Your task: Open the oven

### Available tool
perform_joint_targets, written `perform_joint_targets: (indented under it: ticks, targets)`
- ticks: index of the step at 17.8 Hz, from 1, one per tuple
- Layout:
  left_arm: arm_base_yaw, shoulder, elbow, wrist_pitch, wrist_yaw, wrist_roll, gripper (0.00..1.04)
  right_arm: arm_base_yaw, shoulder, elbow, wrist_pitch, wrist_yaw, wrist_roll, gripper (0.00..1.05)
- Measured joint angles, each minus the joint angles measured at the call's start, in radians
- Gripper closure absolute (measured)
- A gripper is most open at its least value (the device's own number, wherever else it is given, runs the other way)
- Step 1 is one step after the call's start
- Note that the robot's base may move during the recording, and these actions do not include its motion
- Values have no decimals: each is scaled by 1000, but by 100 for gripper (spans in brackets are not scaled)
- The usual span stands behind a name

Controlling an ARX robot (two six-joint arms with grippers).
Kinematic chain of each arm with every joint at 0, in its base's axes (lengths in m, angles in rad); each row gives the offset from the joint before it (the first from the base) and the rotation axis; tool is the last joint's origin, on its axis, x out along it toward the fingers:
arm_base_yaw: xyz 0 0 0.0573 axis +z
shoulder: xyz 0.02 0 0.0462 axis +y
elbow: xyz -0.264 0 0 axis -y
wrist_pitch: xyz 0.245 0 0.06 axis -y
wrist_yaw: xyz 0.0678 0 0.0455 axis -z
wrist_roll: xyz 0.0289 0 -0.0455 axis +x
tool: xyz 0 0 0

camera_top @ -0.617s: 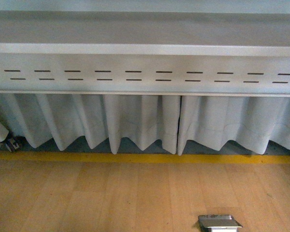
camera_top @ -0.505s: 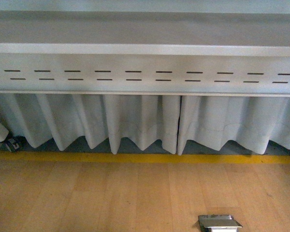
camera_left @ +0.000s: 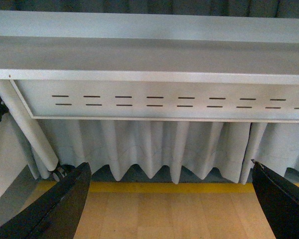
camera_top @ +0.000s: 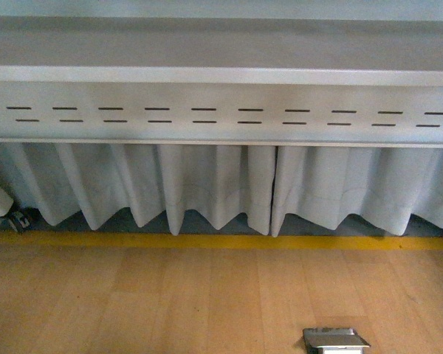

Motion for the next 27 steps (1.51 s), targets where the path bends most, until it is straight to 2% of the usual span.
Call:
perform_joint_targets:
  ticks: [27]
  targets:
    - [0,0,0,-3,-1,0,7,0,0,0,-2,0,0,6]
